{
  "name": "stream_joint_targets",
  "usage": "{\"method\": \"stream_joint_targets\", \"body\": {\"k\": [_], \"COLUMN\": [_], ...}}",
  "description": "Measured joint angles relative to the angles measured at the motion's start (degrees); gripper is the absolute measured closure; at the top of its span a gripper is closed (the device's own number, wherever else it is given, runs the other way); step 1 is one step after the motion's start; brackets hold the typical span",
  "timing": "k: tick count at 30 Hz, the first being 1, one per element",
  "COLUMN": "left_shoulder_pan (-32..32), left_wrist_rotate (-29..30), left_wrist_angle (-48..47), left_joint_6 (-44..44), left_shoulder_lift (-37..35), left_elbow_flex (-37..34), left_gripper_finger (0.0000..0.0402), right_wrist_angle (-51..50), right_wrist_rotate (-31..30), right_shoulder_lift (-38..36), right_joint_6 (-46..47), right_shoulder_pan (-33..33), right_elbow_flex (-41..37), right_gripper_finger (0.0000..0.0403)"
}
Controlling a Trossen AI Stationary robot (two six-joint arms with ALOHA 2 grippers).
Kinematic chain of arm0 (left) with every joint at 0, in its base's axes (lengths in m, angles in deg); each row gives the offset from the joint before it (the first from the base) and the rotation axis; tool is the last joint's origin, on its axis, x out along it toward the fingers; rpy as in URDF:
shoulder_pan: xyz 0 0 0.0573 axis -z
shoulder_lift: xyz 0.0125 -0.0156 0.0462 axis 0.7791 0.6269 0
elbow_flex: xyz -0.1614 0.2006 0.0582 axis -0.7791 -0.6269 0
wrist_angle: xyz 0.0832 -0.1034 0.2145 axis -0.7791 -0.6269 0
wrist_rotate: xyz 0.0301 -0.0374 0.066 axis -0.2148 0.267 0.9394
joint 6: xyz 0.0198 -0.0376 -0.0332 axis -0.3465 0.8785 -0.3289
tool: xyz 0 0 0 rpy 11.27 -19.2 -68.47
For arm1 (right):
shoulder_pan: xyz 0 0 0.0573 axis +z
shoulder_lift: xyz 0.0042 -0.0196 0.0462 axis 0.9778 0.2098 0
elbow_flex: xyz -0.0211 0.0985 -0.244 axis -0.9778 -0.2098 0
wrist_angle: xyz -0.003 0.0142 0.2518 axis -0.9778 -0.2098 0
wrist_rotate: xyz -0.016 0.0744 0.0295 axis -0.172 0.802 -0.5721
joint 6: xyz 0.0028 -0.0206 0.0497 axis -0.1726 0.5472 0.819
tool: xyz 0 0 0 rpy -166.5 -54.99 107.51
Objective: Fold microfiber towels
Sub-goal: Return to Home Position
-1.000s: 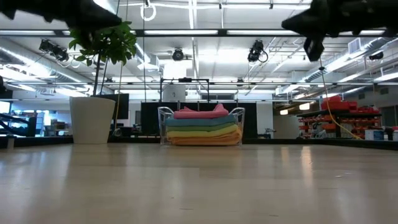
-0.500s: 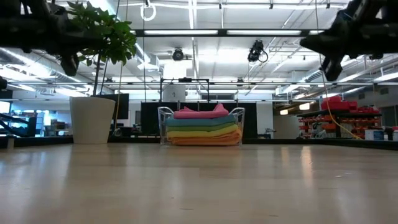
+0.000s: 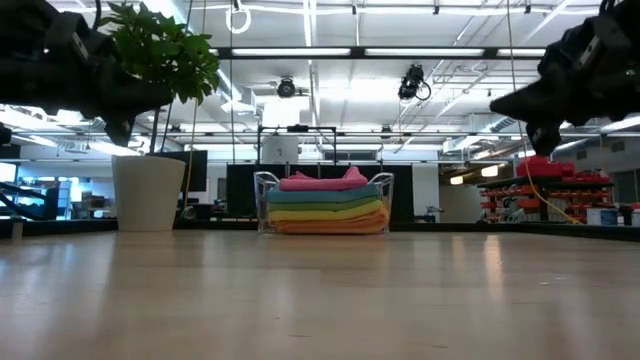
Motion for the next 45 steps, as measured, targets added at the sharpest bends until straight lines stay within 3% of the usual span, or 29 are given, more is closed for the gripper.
{"method": "stream_joint_targets", "body": {"k": [7, 15, 45], "left_shoulder_pan": [0.00, 0.00, 0.00], "left_wrist_rotate": [-0.29, -0.22, -0.22], "left_wrist_angle": [-1.78, -1.65, -1.61], "left_joint_6": [-5.32, -4.98, -4.98], "left_shoulder_lift": [0.80, 0.75, 0.77], "left_elbow_flex": [0.07, 0.04, 0.02], "left_gripper_finger": [0.0346, 0.0325, 0.0330], "right_wrist_angle": [-4.99, -5.10, -5.18], "right_wrist_rotate": [-0.32, -0.32, -0.32], "right_shoulder_lift": [0.70, 0.72, 0.72], "right_joint_6": [-0.13, -0.13, 0.02], "right_shoulder_pan": [0.00, 0.00, 0.00], "right_elbow_flex": [0.02, 0.04, 0.07], "right_gripper_finger": [0.0395, 0.0395, 0.0395]}}
